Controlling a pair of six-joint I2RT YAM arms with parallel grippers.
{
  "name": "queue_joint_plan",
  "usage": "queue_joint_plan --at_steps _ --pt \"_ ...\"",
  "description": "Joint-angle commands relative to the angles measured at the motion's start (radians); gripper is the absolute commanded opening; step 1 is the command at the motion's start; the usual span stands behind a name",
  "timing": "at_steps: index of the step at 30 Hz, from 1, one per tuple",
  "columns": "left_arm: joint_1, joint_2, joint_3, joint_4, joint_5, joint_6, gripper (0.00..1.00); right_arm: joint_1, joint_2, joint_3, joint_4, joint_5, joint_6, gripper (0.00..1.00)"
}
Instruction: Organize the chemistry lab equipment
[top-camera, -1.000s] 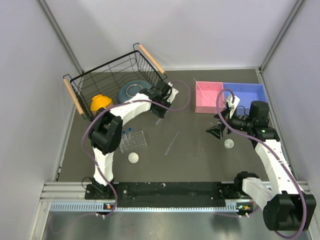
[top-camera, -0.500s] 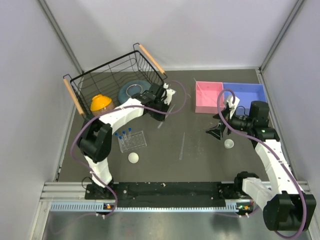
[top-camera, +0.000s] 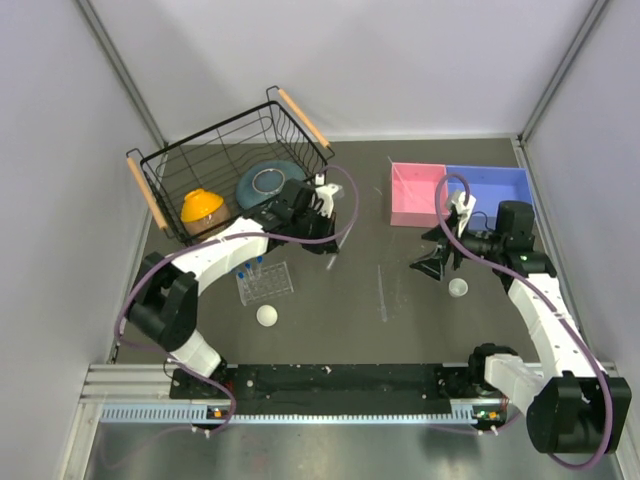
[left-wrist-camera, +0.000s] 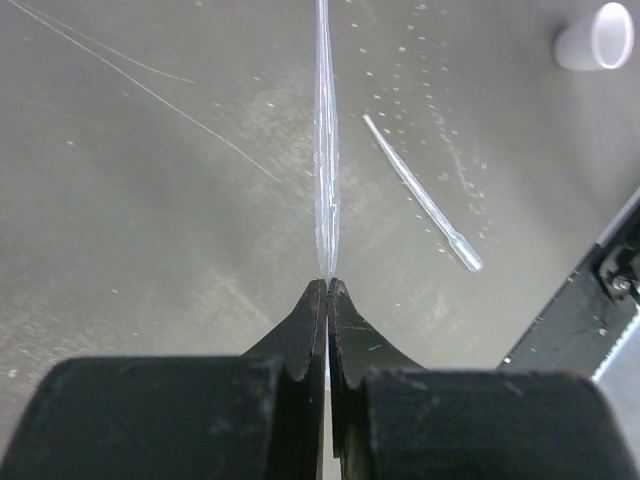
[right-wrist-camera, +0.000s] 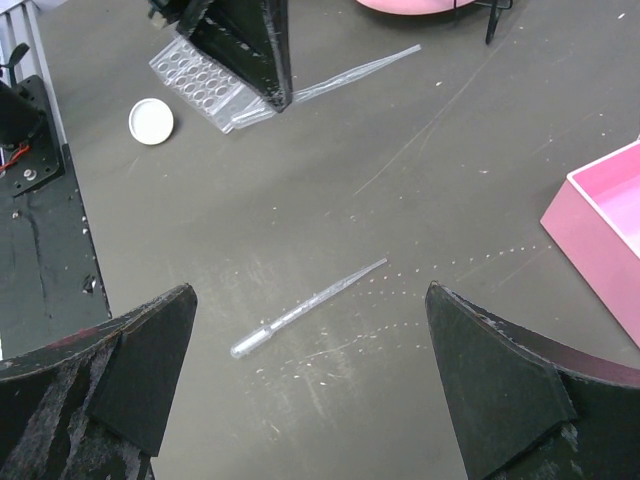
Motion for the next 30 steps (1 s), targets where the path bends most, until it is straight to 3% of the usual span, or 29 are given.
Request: queue_joint_plan --at_steps 1,13,30 --pt "-0.015 -0.124 -0.082 0.177 0.113 -0.111 0.00 0.005 0.008 0.009 0.040 -0.045 -0.003 0.99" --pt "-0.112 -0.277 -0.213 0.351 0.064 -0.252 0.00 0.005 0.039 0.009 0.080 -0.111 0.063 0.99" --pt "-0.224 -0.291 -0.234 0.438 -0.021 -0.328 0.00 0.005 0.062 0.001 0.158 -0.153 0.177 0.99"
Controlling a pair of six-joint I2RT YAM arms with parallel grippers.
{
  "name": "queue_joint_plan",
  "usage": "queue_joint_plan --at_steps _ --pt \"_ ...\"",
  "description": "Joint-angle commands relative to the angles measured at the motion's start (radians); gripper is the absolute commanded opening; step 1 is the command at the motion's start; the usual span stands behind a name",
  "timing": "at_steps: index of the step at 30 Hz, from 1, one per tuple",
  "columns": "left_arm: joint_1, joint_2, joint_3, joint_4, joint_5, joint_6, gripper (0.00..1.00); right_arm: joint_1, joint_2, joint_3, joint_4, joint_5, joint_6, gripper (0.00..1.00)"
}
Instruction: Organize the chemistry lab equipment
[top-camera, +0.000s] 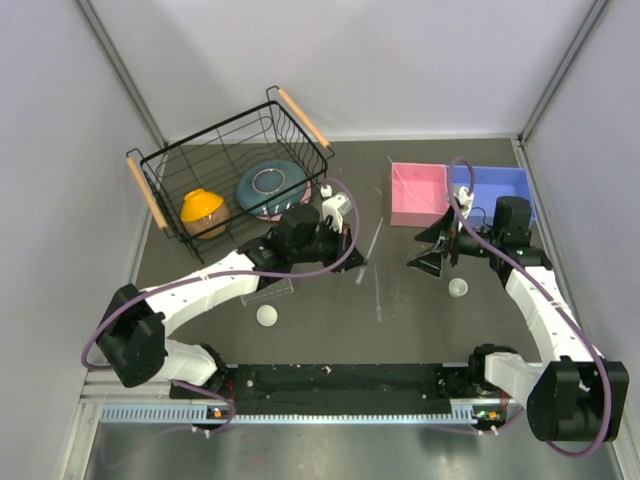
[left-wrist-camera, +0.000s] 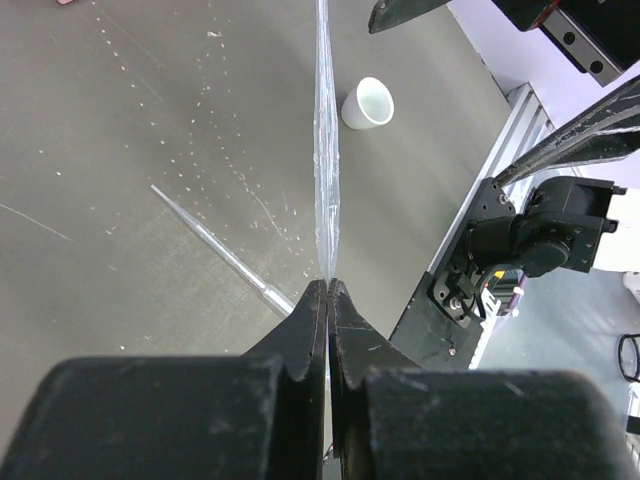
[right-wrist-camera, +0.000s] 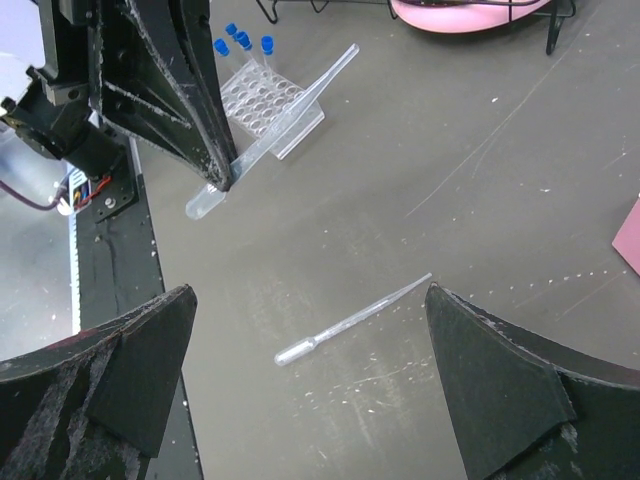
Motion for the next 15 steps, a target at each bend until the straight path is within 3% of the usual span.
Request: queue_joint_plan --at_steps 1,15 --pt "-0.019 -0.028 -0.004 0.079 -0.021 -0.028 0.00 0.003 -0.002 -0.001 0.089 -0.039 0.046 0.99" --pt "-0.071 -0.014 -0.017 0.130 -0.056 -0.060 0.00 0.026 0.032 -0.016 0.192 -0.062 0.192 0.98"
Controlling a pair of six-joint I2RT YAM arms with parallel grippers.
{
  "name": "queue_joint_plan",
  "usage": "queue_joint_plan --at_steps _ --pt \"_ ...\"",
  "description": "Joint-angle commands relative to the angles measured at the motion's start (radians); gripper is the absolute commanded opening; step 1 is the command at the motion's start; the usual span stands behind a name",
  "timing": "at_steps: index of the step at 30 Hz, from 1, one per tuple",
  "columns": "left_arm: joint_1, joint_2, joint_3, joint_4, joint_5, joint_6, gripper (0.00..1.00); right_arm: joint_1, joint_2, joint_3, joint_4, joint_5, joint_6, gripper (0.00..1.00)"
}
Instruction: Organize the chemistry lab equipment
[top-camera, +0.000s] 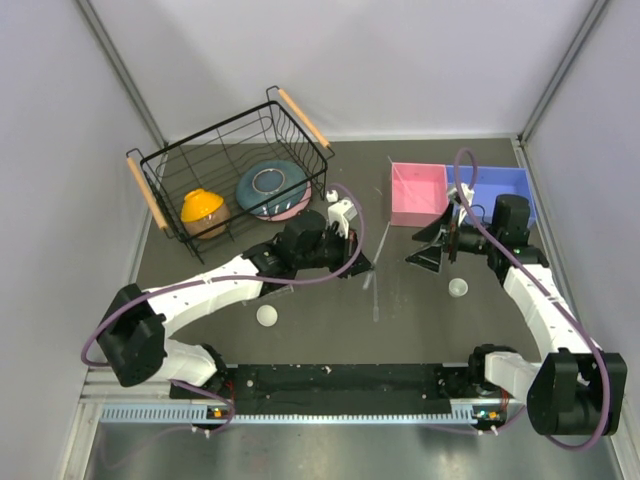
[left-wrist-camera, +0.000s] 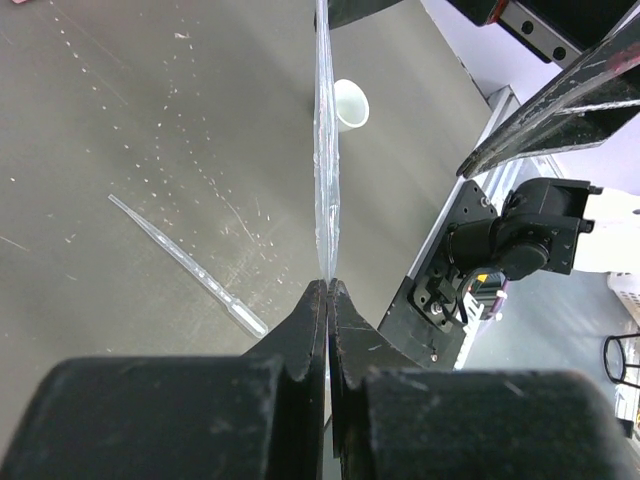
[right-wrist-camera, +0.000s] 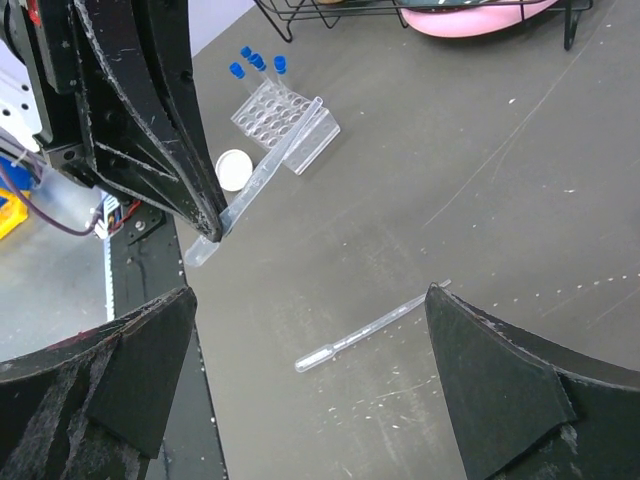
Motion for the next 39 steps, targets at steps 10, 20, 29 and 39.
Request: queue_joint_plan --at_steps 10,20,29,39 --pt "-0.022 -0.009 -0.003 0.083 -0.027 -0.015 0.00 0.024 0.004 -0.003 0.083 -0.043 0.046 0.98" --pt "-0.036 -0.012 -0.001 0.104 -0.033 -0.030 0.00 0.026 0.017 -0.037 0.227 -0.057 0.207 0.98" --pt "-0.048 0.001 0.003 0.120 -0.038 -0.039 0.00 0.027 0.031 -0.032 0.243 -0.060 0.246 0.98" --pt "-0.065 0.006 -0.001 0.161 -0.047 -0.061 0.00 0.043 0.036 -0.058 0.339 -0.063 0.356 0.98"
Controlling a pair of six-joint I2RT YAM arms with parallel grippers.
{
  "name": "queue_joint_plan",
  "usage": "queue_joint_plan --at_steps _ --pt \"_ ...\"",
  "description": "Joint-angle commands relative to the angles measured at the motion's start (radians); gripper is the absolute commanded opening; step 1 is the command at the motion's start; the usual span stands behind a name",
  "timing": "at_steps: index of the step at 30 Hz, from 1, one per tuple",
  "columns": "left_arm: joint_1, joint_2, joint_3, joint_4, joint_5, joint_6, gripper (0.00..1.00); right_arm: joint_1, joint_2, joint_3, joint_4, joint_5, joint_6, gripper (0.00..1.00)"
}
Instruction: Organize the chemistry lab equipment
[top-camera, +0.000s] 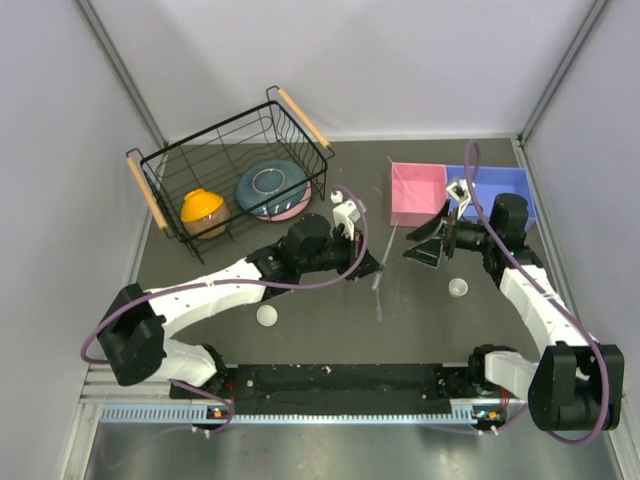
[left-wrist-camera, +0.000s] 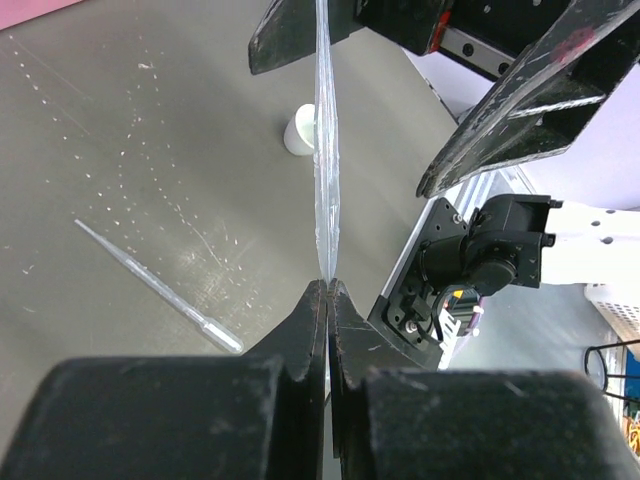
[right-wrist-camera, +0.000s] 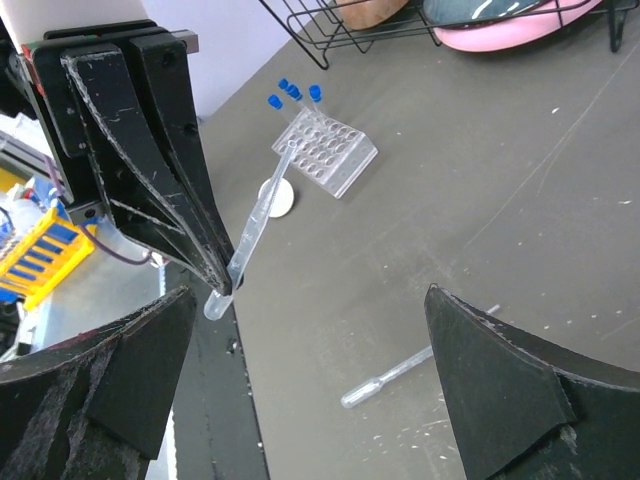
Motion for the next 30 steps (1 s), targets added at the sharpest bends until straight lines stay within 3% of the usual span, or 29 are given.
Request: queue_joint_plan --at_steps 1,13,17,20,21,23,24,26,28,30 --pt "-0.014 0.003 -0.003 0.095 -0.011 -0.026 0.00 0.021 0.014 -0.015 0.112 -0.025 0.078 0.98" --pt "-0.038 0.043 -0.009 0.216 -0.020 -0.098 0.00 0.060 0.008 -0.045 0.212 0.044 0.236 0.97" --pt "-0.046 0.063 -0.007 0.237 -0.032 -0.123 0.00 0.061 0.025 -0.040 0.225 0.064 0.287 0.93" --pt "-0.051 0.077 -0.009 0.243 -0.049 -0.141 0.00 0.063 0.025 -0.055 0.265 0.060 0.329 0.62" --pt "-0.051 0.080 -0.011 0.245 -0.052 -0.146 0.00 0.063 0.025 -0.058 0.288 0.055 0.351 0.41" --pt "-0.052 0.089 -0.009 0.245 -0.063 -0.154 0.00 0.067 0.031 -0.055 0.301 0.041 0.359 0.22" --pt "-0.052 0.089 -0.009 0.242 -0.068 -0.157 0.00 0.072 0.034 -0.054 0.302 0.023 0.363 0.08" --pt "-0.052 0.089 -0.009 0.237 -0.075 -0.158 0.02 0.074 0.042 -0.043 0.299 0.009 0.362 0.00" --pt "-0.052 0.077 -0.011 0.224 -0.080 -0.154 0.06 0.074 0.044 -0.037 0.278 0.001 0.350 0.00" --pt "-0.052 0.060 -0.020 0.210 -0.100 -0.149 0.25 0.075 0.039 -0.029 0.261 0.007 0.324 0.00"
